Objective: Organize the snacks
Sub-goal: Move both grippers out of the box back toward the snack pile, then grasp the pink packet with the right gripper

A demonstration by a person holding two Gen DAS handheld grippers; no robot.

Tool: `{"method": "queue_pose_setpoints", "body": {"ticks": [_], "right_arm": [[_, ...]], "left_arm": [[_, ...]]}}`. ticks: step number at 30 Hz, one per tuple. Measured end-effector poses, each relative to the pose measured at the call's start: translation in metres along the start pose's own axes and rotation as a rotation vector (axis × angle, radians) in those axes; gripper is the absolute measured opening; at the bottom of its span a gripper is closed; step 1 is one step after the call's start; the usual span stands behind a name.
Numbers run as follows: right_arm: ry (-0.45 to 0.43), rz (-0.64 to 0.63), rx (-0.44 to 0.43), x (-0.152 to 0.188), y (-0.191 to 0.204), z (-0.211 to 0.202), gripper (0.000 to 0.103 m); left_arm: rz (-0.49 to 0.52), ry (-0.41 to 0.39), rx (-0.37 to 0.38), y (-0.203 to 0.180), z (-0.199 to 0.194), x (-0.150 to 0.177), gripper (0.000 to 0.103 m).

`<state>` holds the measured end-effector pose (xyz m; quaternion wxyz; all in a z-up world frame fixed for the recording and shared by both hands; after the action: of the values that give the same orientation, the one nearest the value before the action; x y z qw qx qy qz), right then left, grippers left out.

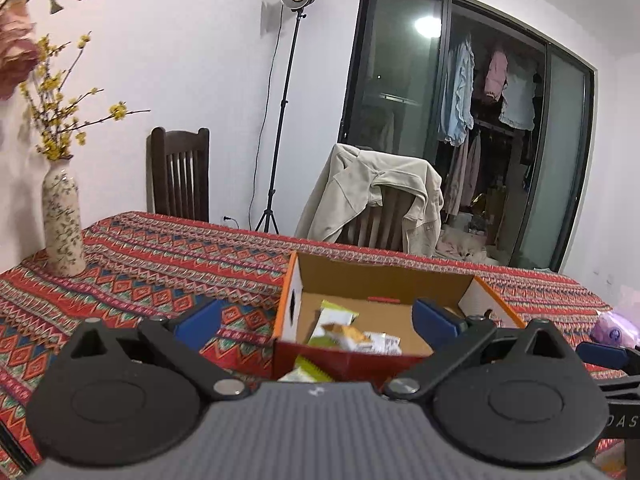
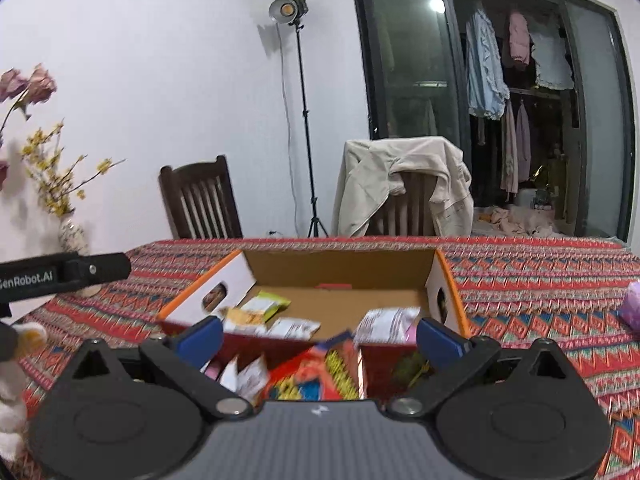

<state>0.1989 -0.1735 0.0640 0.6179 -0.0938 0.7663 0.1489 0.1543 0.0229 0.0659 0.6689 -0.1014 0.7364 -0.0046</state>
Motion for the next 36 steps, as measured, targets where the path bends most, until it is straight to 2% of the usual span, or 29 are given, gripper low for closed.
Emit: {"method": "queue_pose_setpoints", "body": {"ticks": [6, 17, 21, 23, 27, 30, 36], "right_arm": [[0.046, 0.016, -0.062, 0.023, 0.019, -0.024, 0.103], [0.181, 0.010, -0.078, 0.081, 0.048, -0.040, 0.102], [0.214, 0.005, -0.084, 0.093, 0.055, -0.040, 0.099], [0.233, -0.010, -0.084, 0.099, 0.061, -0.038, 0.089], [0.259, -0.038, -0.075, 0.109, 0.070, -0.032, 0.085], [0.272, -0.047, -0.072, 0.112, 0.074, -0.029, 0.079], [0.273, -0.071, -0.068, 0.114, 0.079, -0.029, 0.081]], "left_arm": [[-0.002, 0.028, -0.003, 0.016, -0.023, 0.014, 0.103], [0.012, 0.107, -0.005, 0.048, -0.059, 0.056, 0.103], [0.007, 0.136, -0.013, 0.064, -0.069, 0.074, 0.103], [-0.006, 0.152, -0.021, 0.073, -0.074, 0.081, 0.103], [-0.019, 0.164, -0.025, 0.083, -0.084, 0.089, 0.103], [-0.025, 0.169, -0.027, 0.087, -0.089, 0.092, 0.103], [-0.043, 0.176, -0.025, 0.092, -0.092, 0.096, 0.103]]}}
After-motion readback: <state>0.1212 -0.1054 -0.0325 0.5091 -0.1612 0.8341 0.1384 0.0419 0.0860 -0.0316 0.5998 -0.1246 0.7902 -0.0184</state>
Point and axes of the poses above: each gripper's, at about its wrist camera, not at the fingertips, and z roughly the way its jaws point, y to its left, x to its underside, the point moved 6 cm from there along z, roughly the way its jaws point, and after that the axes turned 13 degrees about -y, right-handed, at the moved point
